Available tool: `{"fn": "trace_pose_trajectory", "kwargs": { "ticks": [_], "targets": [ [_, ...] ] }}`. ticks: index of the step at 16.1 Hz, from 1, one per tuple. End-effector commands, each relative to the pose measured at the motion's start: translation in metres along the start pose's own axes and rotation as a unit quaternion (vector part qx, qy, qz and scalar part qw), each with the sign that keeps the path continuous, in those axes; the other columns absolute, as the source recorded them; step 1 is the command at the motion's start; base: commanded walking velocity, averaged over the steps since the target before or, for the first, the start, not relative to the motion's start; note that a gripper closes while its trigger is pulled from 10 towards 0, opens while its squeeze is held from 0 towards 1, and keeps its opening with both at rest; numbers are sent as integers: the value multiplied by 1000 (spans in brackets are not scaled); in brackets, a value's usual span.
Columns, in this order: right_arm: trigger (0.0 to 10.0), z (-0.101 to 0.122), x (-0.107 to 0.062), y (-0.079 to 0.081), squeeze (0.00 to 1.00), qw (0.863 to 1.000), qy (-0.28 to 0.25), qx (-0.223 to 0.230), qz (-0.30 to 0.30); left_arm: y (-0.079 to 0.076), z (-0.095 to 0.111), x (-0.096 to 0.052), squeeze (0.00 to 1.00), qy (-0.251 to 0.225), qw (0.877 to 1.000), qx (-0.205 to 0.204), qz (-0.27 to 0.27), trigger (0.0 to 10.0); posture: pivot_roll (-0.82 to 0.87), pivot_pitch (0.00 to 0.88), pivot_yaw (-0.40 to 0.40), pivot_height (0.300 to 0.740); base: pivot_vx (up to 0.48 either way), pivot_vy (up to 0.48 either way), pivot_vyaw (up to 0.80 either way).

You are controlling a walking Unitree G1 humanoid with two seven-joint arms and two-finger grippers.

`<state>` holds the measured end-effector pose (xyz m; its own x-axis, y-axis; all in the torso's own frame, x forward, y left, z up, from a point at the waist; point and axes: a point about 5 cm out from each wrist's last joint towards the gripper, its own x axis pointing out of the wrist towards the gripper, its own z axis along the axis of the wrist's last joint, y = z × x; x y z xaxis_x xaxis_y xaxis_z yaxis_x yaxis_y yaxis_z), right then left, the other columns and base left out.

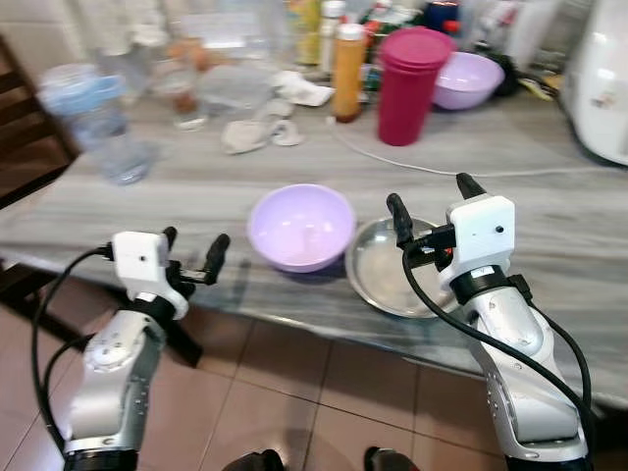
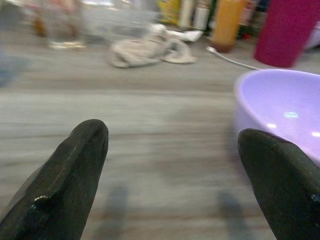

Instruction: Setting the table

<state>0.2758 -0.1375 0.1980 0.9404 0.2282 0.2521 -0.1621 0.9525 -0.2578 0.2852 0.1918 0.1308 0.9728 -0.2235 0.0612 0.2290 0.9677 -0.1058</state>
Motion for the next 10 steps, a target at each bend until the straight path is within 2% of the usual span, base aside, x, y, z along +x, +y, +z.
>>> {"fn": "trace_pose_trajectory", "kwargs": {
  "ticks": [1, 3, 10],
  "targets": [
    [10000, -2, -2, 0, 0, 1000, 2, 2, -3, 0, 0, 2, 0, 6, 1000, 4, 3, 10000, -189, 145, 63, 740, 0, 0, -775],
    [10000, -2, -2, -1, 0, 1000, 2, 4, -10, 1, 2, 8, 0, 12, 1000, 19, 17, 10000, -192, 142, 65, 740, 0, 0, -609],
    [10000, -3, -1, -3, 0, 1000, 1, 3, -20, 2, 10, 16, 0, 11, 999, 27, 20, 10000, -195, 141, 70, 740, 0, 0, 0]
  ]
}}
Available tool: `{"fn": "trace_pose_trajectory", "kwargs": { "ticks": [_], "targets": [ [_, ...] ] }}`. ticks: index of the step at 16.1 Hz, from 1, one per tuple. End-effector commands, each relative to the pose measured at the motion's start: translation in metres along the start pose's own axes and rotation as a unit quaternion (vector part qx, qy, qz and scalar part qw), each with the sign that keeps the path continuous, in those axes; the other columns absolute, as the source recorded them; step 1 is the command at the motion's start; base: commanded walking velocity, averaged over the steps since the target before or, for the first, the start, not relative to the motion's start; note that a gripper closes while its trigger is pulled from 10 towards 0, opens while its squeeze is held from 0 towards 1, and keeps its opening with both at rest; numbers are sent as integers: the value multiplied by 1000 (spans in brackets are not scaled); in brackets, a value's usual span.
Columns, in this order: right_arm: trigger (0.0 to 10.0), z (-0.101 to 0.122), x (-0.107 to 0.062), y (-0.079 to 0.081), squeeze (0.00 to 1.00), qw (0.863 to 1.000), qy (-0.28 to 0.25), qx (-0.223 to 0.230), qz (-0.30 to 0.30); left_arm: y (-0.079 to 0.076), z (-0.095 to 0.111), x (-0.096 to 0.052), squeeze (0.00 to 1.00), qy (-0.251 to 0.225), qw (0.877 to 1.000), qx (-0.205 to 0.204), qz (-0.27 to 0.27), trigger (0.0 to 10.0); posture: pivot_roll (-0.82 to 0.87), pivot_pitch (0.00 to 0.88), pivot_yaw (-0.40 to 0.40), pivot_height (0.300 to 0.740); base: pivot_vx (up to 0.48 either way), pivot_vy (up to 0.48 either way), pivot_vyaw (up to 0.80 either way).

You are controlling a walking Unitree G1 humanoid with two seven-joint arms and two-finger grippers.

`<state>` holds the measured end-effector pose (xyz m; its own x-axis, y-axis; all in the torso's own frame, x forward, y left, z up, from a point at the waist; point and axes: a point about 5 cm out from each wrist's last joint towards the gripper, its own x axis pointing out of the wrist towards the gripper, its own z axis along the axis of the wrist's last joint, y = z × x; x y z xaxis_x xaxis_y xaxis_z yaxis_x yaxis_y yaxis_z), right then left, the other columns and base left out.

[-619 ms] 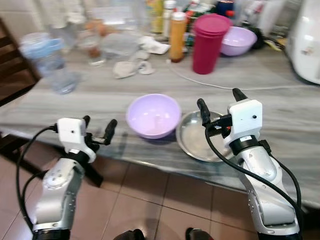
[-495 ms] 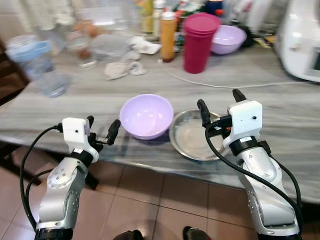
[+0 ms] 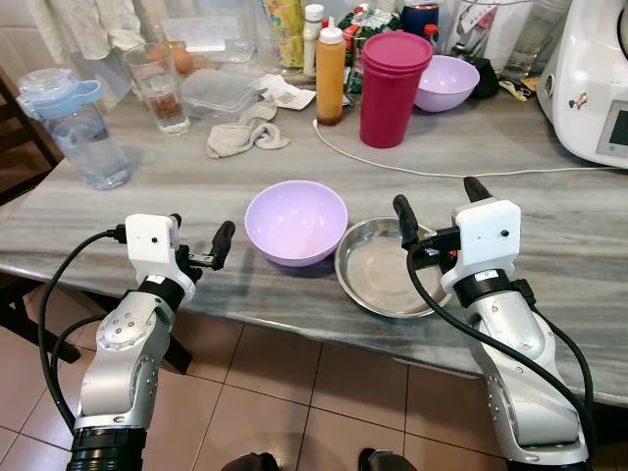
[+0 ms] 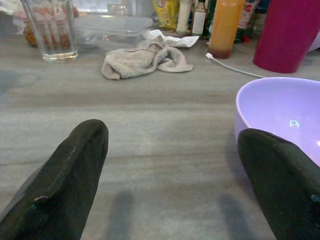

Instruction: Setting the table

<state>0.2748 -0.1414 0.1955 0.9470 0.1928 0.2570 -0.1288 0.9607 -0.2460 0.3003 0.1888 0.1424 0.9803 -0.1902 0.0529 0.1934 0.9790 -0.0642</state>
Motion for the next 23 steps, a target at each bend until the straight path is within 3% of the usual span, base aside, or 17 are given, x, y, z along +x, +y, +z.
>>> {"fn": "trace_pose_trajectory", "kwargs": {
  "ticks": [1, 6, 23],
  "targets": [
    [10000, 0, 1, -1, 0, 1000, -2, 2, -3, 2, -1, 0, 0, 8, 1000, 6, 2, 10000, -195, 141, 71, 740, 0, 0, 0],
    [10000, -2, 2, -3, 0, 1000, 0, 2, -6, 3, 1, 1, 0, 11, 1000, 11, 4, 10000, -192, 142, 76, 740, -43, 0, 0],
    [10000, -3, 4, -5, 0, 1000, -3, 5, -26, 2, 2, 4, 0, 15, 1000, 26, -10, 10000, -188, 138, 91, 740, -288, 0, 0]
  ]
}}
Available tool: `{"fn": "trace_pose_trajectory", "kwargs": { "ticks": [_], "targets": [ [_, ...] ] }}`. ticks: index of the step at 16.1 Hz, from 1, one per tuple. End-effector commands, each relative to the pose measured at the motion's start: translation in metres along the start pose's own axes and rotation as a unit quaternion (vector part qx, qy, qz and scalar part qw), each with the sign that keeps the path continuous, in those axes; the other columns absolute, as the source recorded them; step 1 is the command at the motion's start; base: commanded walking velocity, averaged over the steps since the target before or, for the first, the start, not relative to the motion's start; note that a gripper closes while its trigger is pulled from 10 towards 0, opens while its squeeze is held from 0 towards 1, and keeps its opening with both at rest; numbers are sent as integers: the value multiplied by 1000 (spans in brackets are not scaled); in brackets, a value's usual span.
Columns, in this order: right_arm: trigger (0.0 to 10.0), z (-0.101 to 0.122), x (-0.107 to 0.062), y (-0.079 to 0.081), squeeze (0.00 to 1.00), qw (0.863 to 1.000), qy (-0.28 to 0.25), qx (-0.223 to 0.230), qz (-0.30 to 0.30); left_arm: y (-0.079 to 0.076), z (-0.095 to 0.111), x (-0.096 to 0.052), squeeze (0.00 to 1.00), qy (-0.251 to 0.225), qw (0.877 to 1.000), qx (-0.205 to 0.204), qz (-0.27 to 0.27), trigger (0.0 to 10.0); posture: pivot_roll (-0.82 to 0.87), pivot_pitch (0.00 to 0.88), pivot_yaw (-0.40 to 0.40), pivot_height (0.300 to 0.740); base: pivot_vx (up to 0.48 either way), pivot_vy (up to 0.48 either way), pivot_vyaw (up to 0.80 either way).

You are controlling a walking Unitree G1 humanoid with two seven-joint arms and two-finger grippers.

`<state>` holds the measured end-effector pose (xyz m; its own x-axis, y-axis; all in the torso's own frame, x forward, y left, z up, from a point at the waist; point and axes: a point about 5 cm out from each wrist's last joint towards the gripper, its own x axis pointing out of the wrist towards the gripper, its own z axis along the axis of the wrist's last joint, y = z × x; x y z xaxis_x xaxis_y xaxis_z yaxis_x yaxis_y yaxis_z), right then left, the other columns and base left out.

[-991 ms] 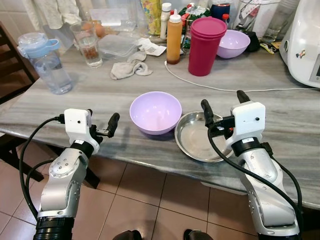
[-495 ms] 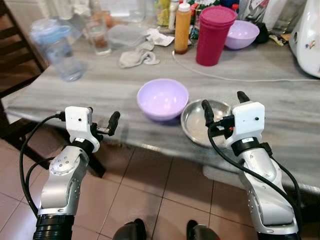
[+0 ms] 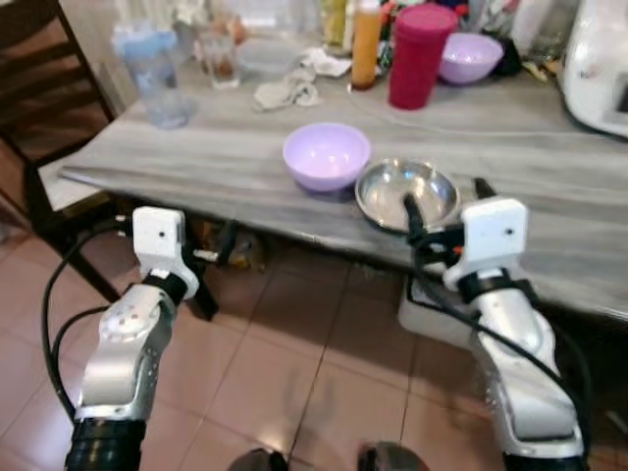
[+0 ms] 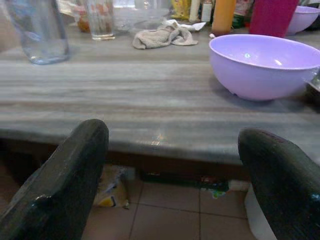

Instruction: Setting the table

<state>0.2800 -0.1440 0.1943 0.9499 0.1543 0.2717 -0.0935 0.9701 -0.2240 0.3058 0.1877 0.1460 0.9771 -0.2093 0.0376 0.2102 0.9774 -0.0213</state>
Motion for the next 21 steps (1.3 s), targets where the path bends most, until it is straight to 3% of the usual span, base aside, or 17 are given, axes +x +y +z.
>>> {"fn": "trace_pose_trajectory", "kwargs": {
  "ticks": [1, 10, 16, 21],
  "targets": [
    [10000, 0, 0, -2, 0, 1000, 0, 0, -6, 2, -2, -2, 0, 7, 1000, 5, -1, 10000, -187, 137, 93, 740, -281, 0, 0],
    [10000, -9, 0, 0, 0, 1000, 10, 11, -8, -13, -5, -5, 0, 6, 1000, 5, -17, 10000, -158, 151, 107, 740, -288, 0, -476],
    [10000, -12, 2, -3, 0, 999, 14, 13, -33, -32, -9, 2, 0, -7, 999, -3, -47, 10000, -224, 147, 119, 740, 0, 0, 0],
    [10000, -29, -11, -8, 0, 997, 47, 25, -54, -50, -18, 4, 0, -6, 997, -25, -72, 10000, -238, 128, 99, 740, 0, -435, 0]
  ]
}}
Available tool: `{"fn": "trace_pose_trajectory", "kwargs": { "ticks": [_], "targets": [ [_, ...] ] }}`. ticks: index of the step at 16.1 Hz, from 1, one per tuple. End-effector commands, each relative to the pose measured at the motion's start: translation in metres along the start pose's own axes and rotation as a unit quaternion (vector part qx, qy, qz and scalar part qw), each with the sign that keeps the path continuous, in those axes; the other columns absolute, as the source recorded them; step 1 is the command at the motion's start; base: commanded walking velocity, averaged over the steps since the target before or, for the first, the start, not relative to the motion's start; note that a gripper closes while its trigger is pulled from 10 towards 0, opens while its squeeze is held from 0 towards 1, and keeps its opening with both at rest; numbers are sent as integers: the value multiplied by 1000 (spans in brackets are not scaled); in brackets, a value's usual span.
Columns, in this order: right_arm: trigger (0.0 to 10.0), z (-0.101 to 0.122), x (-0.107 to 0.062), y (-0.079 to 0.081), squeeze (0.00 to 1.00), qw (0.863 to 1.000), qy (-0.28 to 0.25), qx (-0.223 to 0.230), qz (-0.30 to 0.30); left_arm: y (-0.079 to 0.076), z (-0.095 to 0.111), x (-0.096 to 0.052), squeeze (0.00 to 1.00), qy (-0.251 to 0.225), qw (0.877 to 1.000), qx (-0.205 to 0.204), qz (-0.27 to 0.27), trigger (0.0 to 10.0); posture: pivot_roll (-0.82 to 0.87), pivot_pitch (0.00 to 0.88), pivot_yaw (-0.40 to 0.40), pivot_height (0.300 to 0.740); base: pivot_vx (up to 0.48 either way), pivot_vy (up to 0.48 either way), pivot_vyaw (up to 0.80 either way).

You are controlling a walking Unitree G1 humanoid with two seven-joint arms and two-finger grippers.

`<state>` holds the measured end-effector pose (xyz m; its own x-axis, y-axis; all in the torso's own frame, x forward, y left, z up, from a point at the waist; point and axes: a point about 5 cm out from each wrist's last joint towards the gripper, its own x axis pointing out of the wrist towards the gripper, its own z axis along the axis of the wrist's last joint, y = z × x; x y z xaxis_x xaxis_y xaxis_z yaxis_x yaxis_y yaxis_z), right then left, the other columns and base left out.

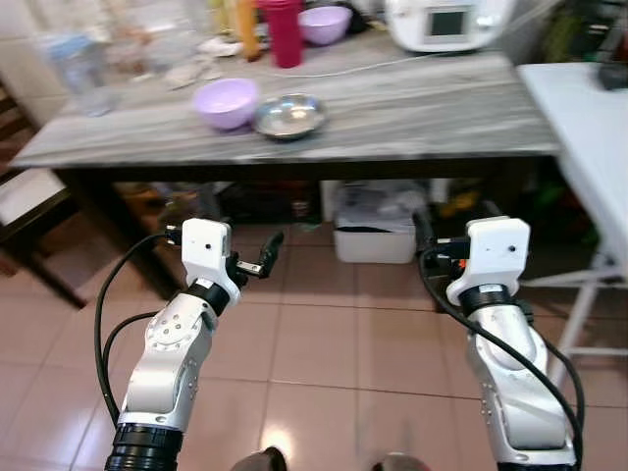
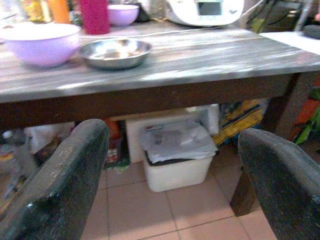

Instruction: Setting the table

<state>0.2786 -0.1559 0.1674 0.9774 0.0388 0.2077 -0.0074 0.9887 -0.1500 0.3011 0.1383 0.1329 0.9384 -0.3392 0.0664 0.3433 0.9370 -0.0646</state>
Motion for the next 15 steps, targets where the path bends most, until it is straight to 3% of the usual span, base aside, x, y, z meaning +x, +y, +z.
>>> {"fn": "trace_pose_trajectory", "kwargs": {
  "ticks": [1, 4, 7, 15],
  "targets": [
    [10000, -2, 0, -3, 0, 1000, 4, 0, -2, -2, -5, -1, 0, 5, 1000, -1, 0, 10000, -239, 116, 88, 740, 0, -480, 0],
    [10000, -11, 1, -1, 0, 1000, 19, 18, 9, -2, -12, -4, 0, -3, 999, -2, 36, 10000, -223, 93, 56, 740, 0, -480, 0],
    [10000, -12, 1, -3, 0, 1000, 20, 11, 13, -9, -26, -8, 0, 14, 1000, -8, 26, 10000, -244, 89, 57, 740, 0, -480, 0],
    [10000, -12, -3, 1, 0, 1000, 16, 20, 14, -9, -19, -5, 0, -8, 999, -9, 29, 10000, -240, 103, 63, 740, 0, -480, 0]
  ]
}}
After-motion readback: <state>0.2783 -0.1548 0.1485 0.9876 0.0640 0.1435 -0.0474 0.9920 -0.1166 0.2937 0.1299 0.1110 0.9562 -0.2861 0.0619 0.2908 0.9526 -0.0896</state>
